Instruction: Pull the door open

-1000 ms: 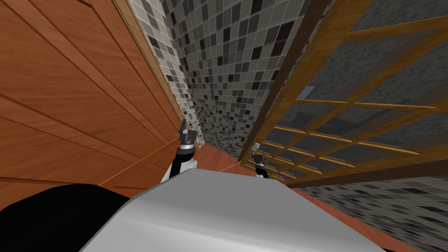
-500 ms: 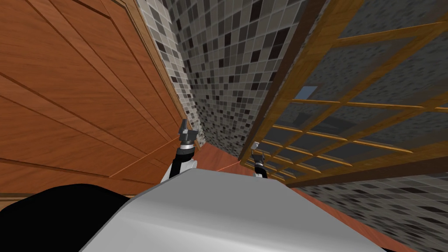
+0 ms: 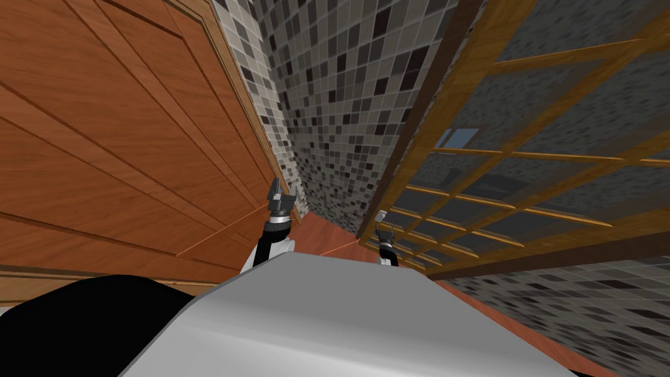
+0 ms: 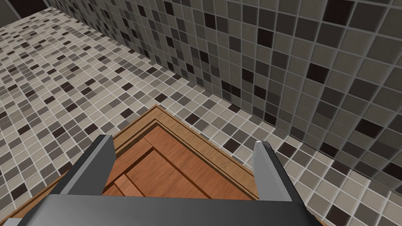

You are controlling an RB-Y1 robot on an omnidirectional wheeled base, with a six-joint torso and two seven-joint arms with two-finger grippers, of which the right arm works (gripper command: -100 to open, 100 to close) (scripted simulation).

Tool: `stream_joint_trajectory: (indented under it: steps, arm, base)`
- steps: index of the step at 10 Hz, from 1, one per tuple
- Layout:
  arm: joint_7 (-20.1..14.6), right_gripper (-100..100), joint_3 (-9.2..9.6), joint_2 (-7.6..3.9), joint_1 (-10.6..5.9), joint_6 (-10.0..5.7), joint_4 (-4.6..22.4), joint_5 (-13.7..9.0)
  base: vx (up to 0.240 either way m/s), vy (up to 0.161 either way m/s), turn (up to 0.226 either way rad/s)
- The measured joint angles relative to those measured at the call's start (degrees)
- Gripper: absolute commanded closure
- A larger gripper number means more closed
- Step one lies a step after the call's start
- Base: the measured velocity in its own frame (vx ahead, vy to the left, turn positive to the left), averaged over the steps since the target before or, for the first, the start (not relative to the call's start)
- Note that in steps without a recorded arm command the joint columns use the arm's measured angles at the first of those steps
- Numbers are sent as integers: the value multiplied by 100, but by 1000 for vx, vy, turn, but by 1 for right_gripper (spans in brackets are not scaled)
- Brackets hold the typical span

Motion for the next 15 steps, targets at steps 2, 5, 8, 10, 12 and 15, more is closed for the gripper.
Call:
stream_joint_trajectory:
  steps: [2,5,8,10,12,15]
  arm:
    - [-279,-100,29,27,-2,41,-45,-103]
    - [-750,-100,78,68,-25,85,-77,-267]
    - [-1148,-100,117,101,-35,126,-112,-398]
    - [-1218,-100,107,51,-5,107,-90,-415]
    - [-1390,-100,93,-85,38,33,-5,-437]
    - [-1591,-100,50,-291,168,-22,7,-484]
  base:
    - [-50,-17,22]
    - [-64,-13,36]
    - [-36,-10,18]
    - [142,3,79]
    - [194,-10,96]
    - [179,-21,90]
